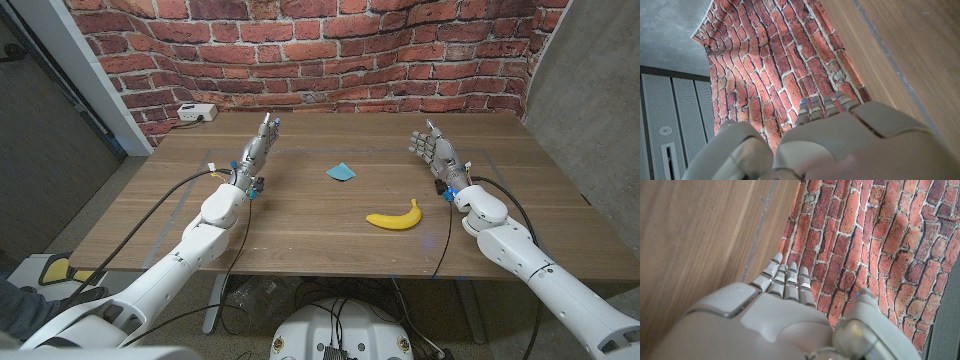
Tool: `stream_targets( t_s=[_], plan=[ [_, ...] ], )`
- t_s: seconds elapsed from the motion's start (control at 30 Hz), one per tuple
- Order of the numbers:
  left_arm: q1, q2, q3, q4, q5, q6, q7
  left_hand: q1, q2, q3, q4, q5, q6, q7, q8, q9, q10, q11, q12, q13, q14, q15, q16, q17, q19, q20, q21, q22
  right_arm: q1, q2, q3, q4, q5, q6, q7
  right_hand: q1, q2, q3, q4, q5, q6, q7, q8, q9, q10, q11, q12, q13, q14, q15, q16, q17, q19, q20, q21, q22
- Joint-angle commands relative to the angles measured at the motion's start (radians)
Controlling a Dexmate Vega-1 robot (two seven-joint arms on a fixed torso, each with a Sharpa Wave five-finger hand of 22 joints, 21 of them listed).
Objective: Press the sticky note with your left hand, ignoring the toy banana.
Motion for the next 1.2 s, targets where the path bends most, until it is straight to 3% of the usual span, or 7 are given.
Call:
stream_targets(
  t_s=[0.03, 0.17, 0.37, 0.57, 0.77, 1.07, 1.2],
  plan=[
    [-0.001, 0.027, 0.027, -0.052, 0.12, -0.006, 0.081, 0.007, 0.002, 0.0, -0.005, 0.0, 0.012, -0.003, 0.005, 0.004, 0.007, 0.004, 0.004, 0.002, 0.009, -0.001, 0.003, 0.003, -0.001, 0.012, -0.004, 0.003, -0.031, -0.002, 0.015, -0.026, -0.004, 0.008, -0.023, 0.004, 0.005, 0.009, -0.003, 0.002, 0.002, -0.008, 0.005, 0.003, 0.012, 0.001, 0.008, 0.005, 0.004, 0.0, 0.003, 0.004, 0.007, -0.002, -0.002, 0.004],
    [0.018, 0.048, 0.029, -0.105, 0.181, 0.015, 0.131, 0.011, 0.002, -0.003, -0.007, -0.001, 0.019, -0.011, 0.002, 0.004, 0.012, 0.0, 0.003, 0.002, 0.01, -0.011, 0.0, 0.003, -0.024, 0.023, -0.015, 0.003, -0.029, -0.004, 0.015, -0.028, -0.003, 0.0, -0.022, 0.003, 0.005, 0.008, -0.003, 0.002, 0.003, -0.007, 0.005, 0.003, 0.014, 0.0, 0.008, 0.005, 0.006, 0.0, 0.003, 0.004, 0.008, -0.002, -0.004, 0.004],
    [0.037, 0.077, 0.037, -0.179, 0.298, 0.071, 0.219, 0.014, 0.0, -0.011, -0.008, -0.002, 0.049, -0.023, 0.004, 0.004, 0.019, -0.029, -0.001, 0.002, 0.014, -0.036, -0.003, 0.002, -0.064, 0.005, -0.028, 0.004, -0.029, 0.005, 0.016, -0.027, -0.006, 0.006, -0.031, 0.002, 0.006, 0.008, -0.002, 0.002, 0.002, -0.008, 0.004, 0.004, 0.014, 0.0, 0.008, 0.005, 0.008, -0.001, 0.003, 0.005, 0.008, -0.002, -0.006, 0.004],
    [0.018, 0.064, 0.053, -0.129, 0.375, -0.011, 0.275, 0.016, -0.007, -0.023, -0.009, -0.002, 0.095, -0.018, 0.011, 0.005, 0.058, -0.034, 0.007, 0.003, 0.039, -0.037, 0.001, 0.002, -0.049, 0.011, -0.019, 0.004, -0.033, 0.009, 0.02, -0.03, -0.006, 0.012, -0.034, 0.001, 0.007, 0.008, -0.002, 0.001, 0.002, -0.008, 0.004, 0.004, 0.016, 0.002, 0.008, 0.005, 0.008, -0.001, 0.003, 0.005, 0.007, -0.003, -0.008, 0.005],
    [0.021, 0.078, 0.055, -0.152, 0.428, 0.01, 0.31, 0.019, -0.01, -0.028, -0.01, -0.001, 0.104, -0.014, 0.009, 0.005, 0.071, -0.034, 0.008, 0.003, 0.057, -0.041, 0.004, 0.002, -0.03, 0.013, -0.012, 0.004, -0.04, 0.007, 0.021, -0.037, -0.009, 0.011, -0.039, 0.001, 0.008, 0.008, -0.003, 0.001, 0.002, -0.009, 0.004, 0.004, 0.016, 0.002, 0.007, 0.005, 0.008, -0.002, 0.003, 0.005, 0.007, -0.002, -0.009, 0.005],
    [0.033, 0.116, 0.076, -0.262, 0.596, 0.16, 0.396, 0.023, -0.011, -0.032, -0.011, 0.0, 0.104, -0.017, 0.004, 0.005, 0.083, -0.037, 0.009, 0.003, 0.07, -0.044, 0.005, 0.001, -0.017, 0.018, -0.008, 0.004, -0.048, 0.013, 0.021, -0.041, -0.016, 0.017, -0.05, 0.006, 0.008, 0.009, -0.006, 0.001, 0.001, -0.01, 0.003, 0.004, 0.014, 0.0, 0.006, 0.005, 0.008, -0.001, 0.001, 0.004, 0.005, -0.002, -0.013, 0.005],
    [0.037, 0.136, 0.086, -0.306, 0.636, 0.222, 0.407, 0.025, -0.012, -0.035, -0.012, 0.001, 0.11, -0.027, 0.003, 0.005, 0.085, -0.04, 0.007, 0.003, 0.071, -0.045, 0.003, 0.001, -0.016, 0.032, -0.009, 0.004, -0.046, 0.02, 0.02, -0.035, -0.013, 0.022, -0.047, 0.007, 0.008, 0.01, -0.007, 0.001, 0.001, -0.01, 0.003, 0.004, 0.014, 0.0, 0.006, 0.005, 0.008, -0.001, 0.001, 0.004, 0.004, -0.001, -0.014, 0.004]
  ],
)
